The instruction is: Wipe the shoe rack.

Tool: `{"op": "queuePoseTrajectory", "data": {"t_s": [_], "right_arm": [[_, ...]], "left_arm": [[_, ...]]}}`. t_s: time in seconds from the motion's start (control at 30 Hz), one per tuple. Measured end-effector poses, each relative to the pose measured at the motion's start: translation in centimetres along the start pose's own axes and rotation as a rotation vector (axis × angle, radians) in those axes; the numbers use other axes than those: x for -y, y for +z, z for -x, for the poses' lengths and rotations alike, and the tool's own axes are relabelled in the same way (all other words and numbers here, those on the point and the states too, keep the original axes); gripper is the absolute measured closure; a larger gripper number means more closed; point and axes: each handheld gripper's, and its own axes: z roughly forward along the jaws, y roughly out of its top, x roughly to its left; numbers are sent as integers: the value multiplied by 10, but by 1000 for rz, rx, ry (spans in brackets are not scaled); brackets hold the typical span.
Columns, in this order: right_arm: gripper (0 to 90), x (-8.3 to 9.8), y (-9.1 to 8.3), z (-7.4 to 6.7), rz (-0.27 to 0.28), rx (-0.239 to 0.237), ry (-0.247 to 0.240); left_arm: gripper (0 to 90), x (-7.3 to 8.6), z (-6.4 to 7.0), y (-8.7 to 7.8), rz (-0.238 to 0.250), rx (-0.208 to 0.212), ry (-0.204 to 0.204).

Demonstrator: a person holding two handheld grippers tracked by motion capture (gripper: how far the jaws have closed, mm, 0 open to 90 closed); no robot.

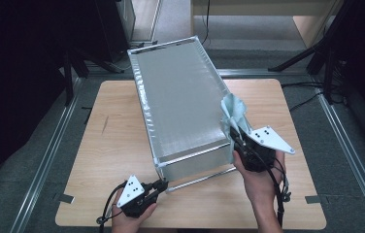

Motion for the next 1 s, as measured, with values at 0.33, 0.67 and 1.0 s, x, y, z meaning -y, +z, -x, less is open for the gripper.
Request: {"op": "queuePoseTrajectory", "data": {"t_s": [0.33,0.67,1.0], "right_arm": [[826,6,5,-45,9,-63,-35],[823,11,6,-117,23,-283,-144],[821,20,-31,-40,115,-106,-85]], "left_arm": [[809,1,2,1,11,-27,-17],[806,1,0,1,9,-7,-22],[806,0,0,1,6,-8,-22]]}}
